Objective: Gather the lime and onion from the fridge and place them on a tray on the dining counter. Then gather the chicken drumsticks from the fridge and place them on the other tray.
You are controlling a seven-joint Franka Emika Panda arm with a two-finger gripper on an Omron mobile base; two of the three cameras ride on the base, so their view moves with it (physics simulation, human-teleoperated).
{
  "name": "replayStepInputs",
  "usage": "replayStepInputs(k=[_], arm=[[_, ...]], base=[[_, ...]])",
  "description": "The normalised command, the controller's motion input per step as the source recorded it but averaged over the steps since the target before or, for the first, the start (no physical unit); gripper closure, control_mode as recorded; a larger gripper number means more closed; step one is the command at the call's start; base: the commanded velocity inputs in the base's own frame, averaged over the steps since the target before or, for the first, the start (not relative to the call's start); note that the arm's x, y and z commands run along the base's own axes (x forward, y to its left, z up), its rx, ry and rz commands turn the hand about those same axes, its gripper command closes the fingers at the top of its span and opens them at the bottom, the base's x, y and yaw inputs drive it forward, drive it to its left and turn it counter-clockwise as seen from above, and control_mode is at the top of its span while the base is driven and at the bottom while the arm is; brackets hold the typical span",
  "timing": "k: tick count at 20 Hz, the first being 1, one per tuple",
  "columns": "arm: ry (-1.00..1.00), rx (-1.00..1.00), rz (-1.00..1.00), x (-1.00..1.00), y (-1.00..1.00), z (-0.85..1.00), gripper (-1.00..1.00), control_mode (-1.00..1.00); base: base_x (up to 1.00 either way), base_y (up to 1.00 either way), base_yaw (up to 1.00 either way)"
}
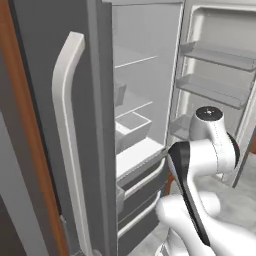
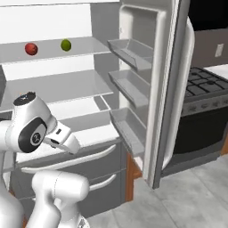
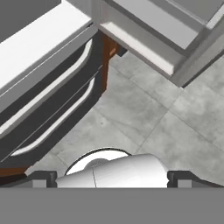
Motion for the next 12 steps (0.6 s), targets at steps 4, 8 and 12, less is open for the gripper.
replayStepInputs(k=[4,8,12], arm=[[0.0,0.0,0.0,0.0,0.0,0.0,-1.0,1.0],[0.0,0.0,0.0,0.0,0.0,0.0,-1.0,1.0],[0.0,0.0,0.0,0.0,0.0,0.0,-1.0,1.0]], base=[[0.59,0.0,0.42],[0.29,-0.08,0.42],[0.01,-0.29,0.38]])
